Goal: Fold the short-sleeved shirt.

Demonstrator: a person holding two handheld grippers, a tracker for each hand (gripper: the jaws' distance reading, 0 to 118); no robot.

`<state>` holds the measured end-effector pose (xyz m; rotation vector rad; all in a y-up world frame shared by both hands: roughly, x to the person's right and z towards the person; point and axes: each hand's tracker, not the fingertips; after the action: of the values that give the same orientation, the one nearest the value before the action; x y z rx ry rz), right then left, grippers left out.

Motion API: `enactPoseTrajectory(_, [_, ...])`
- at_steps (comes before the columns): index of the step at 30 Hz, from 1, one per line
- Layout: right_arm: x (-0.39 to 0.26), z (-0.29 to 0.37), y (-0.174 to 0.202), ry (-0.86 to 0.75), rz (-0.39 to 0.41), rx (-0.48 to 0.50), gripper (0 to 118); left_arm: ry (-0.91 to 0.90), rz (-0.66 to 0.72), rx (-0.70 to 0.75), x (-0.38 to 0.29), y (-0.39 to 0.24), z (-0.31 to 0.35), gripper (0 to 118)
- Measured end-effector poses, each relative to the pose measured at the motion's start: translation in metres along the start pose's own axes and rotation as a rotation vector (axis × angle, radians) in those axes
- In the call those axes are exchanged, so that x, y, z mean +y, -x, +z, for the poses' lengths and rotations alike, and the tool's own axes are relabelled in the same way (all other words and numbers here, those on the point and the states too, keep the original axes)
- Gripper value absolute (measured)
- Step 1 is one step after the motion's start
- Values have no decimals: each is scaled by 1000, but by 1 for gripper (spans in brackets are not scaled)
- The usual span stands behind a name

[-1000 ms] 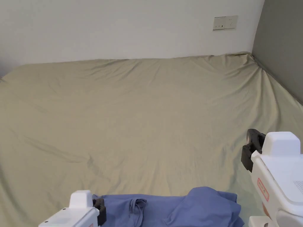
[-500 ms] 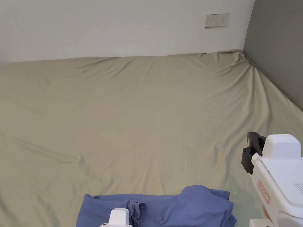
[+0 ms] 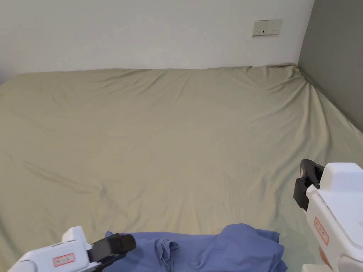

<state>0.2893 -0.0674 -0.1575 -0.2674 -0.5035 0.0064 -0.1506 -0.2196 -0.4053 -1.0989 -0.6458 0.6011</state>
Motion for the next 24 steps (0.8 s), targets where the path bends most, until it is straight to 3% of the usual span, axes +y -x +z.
enactPoseTrajectory(1, [0, -1, 1, 3, 3, 1, 2, 5, 0, 25, 4, 8, 3, 109])
enactPoseTrajectory(2, [-1, -1, 3, 6, 8, 1, 2, -7, 3, 50, 6, 18, 7, 118])
enactPoseTrajectory(8, [-3, -7, 11, 28, 24, 8, 2, 33, 38, 116, 15, 62, -1, 118])
enactPoseTrajectory(10, [-4, -9, 15, 34, 32, 11, 2, 48, 29, 105, 14, 74, -10, 103])
enactPoseTrajectory(12, [-5, -10, 18, 41, 40, 13, 2, 71, 2, 89, 11, 79, -21, 65])
enactPoseTrajectory(13, [-6, -11, 19, 45, 43, 14, 2, 80, -12, 89, 8, 78, -27, 53])
enactPoseTrajectory(16, [-8, -13, 20, 56, 48, 15, 2, 71, -77, 93, 2, 69, -36, 44])
enactPoseTrajectory(18, [-8, -14, 21, 61, 48, 16, 2, 69, -87, 95, 4, 67, -38, 19])
enactPoseTrajectory(24, [-4, -18, 23, 57, 43, 26, 2, 35, -171, 131, 1, 42, -23, 12])
